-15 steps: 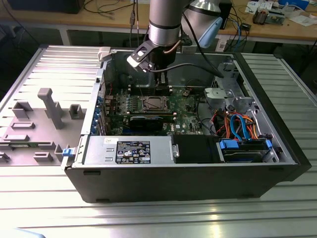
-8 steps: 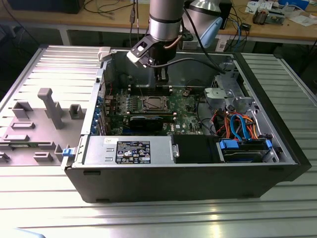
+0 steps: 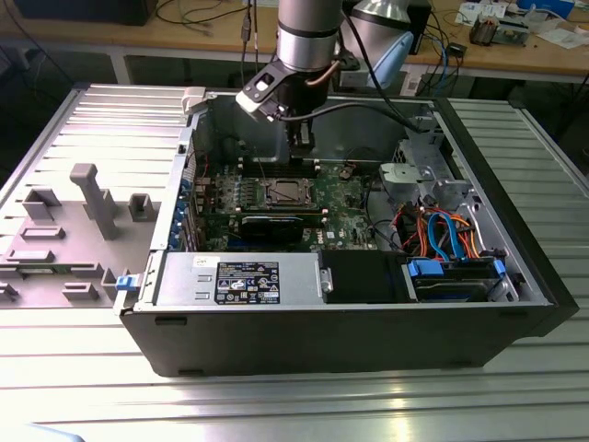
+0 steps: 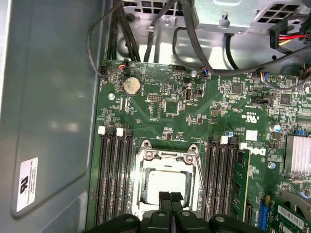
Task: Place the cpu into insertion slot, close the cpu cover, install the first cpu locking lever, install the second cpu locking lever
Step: 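Install the first cpu locking lever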
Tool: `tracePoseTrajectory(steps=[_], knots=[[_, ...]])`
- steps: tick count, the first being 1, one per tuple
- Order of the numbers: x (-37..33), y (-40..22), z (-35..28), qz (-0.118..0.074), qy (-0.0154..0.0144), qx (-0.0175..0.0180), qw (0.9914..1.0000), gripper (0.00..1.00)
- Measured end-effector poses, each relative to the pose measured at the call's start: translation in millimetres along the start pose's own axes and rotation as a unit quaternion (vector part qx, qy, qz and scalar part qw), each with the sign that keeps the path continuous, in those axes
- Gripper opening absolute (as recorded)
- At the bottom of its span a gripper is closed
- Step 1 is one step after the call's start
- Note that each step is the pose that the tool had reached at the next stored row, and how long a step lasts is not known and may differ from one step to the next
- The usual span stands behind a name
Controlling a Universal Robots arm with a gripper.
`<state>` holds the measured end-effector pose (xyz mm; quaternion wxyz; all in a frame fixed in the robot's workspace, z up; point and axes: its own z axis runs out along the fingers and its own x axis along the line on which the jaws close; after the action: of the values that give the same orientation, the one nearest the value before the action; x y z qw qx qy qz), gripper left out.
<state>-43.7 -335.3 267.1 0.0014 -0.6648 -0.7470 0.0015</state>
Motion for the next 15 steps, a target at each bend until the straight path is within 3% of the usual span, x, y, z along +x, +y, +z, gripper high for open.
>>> tracePoseTrajectory(steps=[5,11,15], knots=[[0.0,0.0,0.0,-0.038,-0.0002,0.0,0.99928,0.11],[0.0,0.0,0.0,-0.075,-0.0003,0.0,0.99718,0.11],[0.0,0.0,0.0,-0.103,-0.0004,0.0,0.99469,0.11]])
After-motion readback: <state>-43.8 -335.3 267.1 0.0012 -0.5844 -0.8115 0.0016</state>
